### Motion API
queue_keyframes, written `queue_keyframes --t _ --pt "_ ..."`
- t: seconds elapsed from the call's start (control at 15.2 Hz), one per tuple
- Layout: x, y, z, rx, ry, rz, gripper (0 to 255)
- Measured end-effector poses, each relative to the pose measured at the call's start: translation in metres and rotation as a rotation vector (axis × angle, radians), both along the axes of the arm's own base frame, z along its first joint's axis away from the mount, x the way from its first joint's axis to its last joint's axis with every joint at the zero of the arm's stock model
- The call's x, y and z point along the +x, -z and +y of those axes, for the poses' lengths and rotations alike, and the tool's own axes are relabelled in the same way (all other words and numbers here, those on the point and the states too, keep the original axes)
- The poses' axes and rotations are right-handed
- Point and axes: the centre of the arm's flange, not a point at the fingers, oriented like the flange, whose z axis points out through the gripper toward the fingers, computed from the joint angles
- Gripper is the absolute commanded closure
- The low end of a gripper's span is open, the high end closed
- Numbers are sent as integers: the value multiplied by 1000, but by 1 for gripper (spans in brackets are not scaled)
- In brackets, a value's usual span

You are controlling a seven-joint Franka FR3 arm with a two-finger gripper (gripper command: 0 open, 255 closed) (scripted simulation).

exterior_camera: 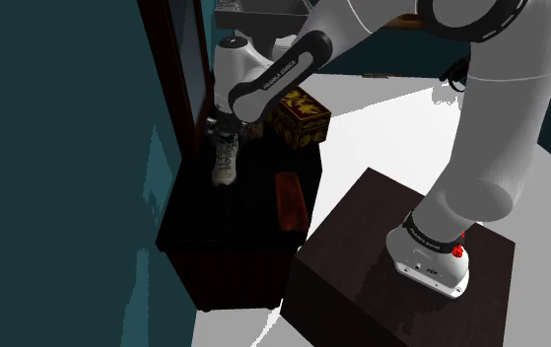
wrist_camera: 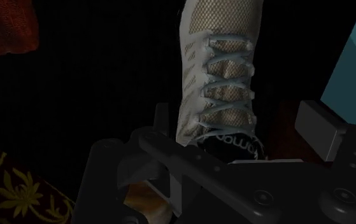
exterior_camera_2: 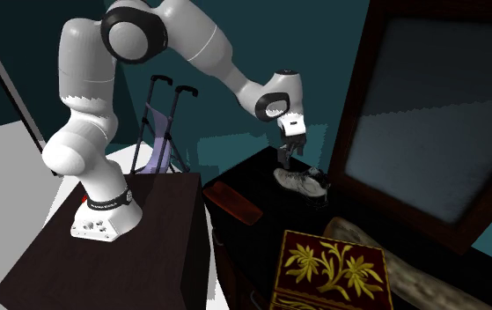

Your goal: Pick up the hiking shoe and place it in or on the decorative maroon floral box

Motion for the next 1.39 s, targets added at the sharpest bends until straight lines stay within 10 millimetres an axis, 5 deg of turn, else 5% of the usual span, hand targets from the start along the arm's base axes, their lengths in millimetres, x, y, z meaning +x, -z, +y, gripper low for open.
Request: queue_keyframes --t 0.59,1.06,1.12,1.39 --pt "25 54 0 -5 44 1 0" --pt "26 62 1 -5 44 1 0" --pt "26 62 1 -5 44 1 255" --pt "26 61 2 -5 43 0 255"
